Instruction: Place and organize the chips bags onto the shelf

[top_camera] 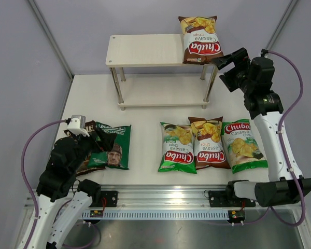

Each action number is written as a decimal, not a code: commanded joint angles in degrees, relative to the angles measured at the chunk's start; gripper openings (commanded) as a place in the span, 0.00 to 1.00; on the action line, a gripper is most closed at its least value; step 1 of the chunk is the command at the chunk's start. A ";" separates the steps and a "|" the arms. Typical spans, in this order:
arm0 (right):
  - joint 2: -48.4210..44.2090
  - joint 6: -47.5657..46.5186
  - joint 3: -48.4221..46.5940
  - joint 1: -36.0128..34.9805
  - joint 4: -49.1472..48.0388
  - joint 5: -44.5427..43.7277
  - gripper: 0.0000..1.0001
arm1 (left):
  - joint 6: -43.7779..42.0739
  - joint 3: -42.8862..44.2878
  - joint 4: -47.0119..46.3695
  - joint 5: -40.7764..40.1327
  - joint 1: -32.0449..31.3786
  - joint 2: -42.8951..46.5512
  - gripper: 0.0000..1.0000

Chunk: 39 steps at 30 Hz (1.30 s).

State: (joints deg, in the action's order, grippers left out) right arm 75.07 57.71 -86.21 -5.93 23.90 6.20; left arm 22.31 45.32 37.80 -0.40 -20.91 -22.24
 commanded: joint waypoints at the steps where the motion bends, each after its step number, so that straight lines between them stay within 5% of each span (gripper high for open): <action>1: -2.38 -14.44 -1.41 0.75 4.10 4.77 0.99 | -0.25 -0.23 -1.59 0.67 -0.19 0.00 0.99; 5: -6.32 -23.34 5.31 1.01 14.42 2.08 1.00 | -0.07 -0.23 -1.50 0.67 -0.19 0.27 0.99; 8: -16.42 -27.38 20.75 1.10 7.15 2.85 1.00 | 0.02 -0.23 -1.50 0.58 -0.19 -0.34 0.99; 13: -28.66 -27.65 32.94 1.10 2.99 -4.68 0.99 | -0.16 -0.06 -1.50 1.37 -0.19 -1.84 0.99; 27: -12.85 -31.09 39.10 3.30 2.56 -3.39 0.99 | -0.16 -0.32 -1.94 2.87 -0.19 -2.55 0.99; 35: -5.64 -27.22 46.91 3.39 -5.87 -0.32 0.90 | -0.16 -0.50 -2.03 3.04 -0.19 -2.98 0.99; 39: -4.14 -25.81 50.96 3.30 -12.81 3.20 0.77 | -0.16 -0.58 -2.03 3.22 -0.19 -3.42 0.99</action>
State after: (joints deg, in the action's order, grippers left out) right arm 70.22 30.41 -37.47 -2.83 17.85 6.09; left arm 22.37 45.21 37.78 1.37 -20.91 -24.75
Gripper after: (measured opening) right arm 0.809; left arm 0.988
